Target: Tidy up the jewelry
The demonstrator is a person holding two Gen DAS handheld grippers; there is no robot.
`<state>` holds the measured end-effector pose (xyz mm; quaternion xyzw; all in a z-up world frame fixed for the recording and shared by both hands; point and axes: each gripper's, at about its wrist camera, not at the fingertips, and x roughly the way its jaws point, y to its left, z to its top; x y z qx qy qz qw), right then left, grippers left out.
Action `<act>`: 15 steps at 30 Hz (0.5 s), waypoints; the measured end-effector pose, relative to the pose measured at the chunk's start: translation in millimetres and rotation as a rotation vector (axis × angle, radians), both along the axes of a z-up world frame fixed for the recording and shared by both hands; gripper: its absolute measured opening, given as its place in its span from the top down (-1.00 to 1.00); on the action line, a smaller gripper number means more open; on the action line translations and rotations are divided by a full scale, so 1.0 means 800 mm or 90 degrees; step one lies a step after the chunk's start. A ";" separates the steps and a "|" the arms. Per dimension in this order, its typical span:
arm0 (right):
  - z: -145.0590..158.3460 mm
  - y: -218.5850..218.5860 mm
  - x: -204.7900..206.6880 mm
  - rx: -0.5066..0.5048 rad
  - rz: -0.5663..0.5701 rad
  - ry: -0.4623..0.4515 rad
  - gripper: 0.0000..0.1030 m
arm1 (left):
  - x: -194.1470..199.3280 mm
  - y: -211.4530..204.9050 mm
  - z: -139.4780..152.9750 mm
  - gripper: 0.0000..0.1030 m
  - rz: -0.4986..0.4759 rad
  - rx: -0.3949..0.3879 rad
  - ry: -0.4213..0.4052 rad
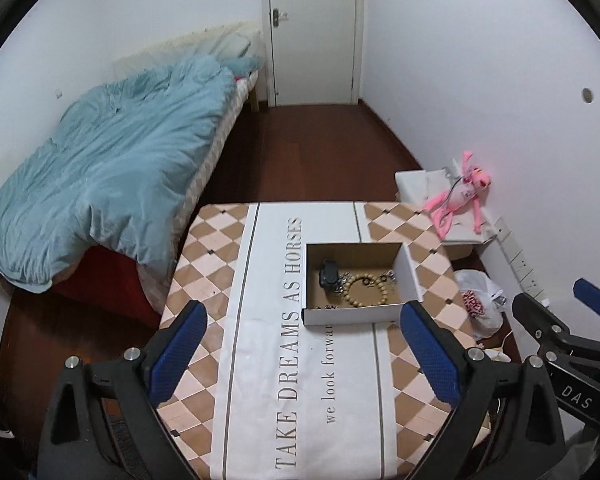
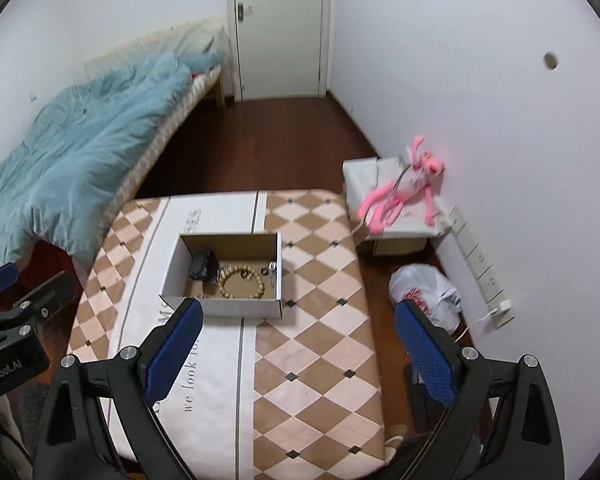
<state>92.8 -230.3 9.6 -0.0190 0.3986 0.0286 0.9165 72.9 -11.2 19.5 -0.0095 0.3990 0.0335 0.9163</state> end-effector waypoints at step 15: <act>0.083 -0.006 -0.077 -0.006 -0.007 -0.089 -1.00 | -0.056 0.003 0.049 -0.92 0.023 -0.004 -0.042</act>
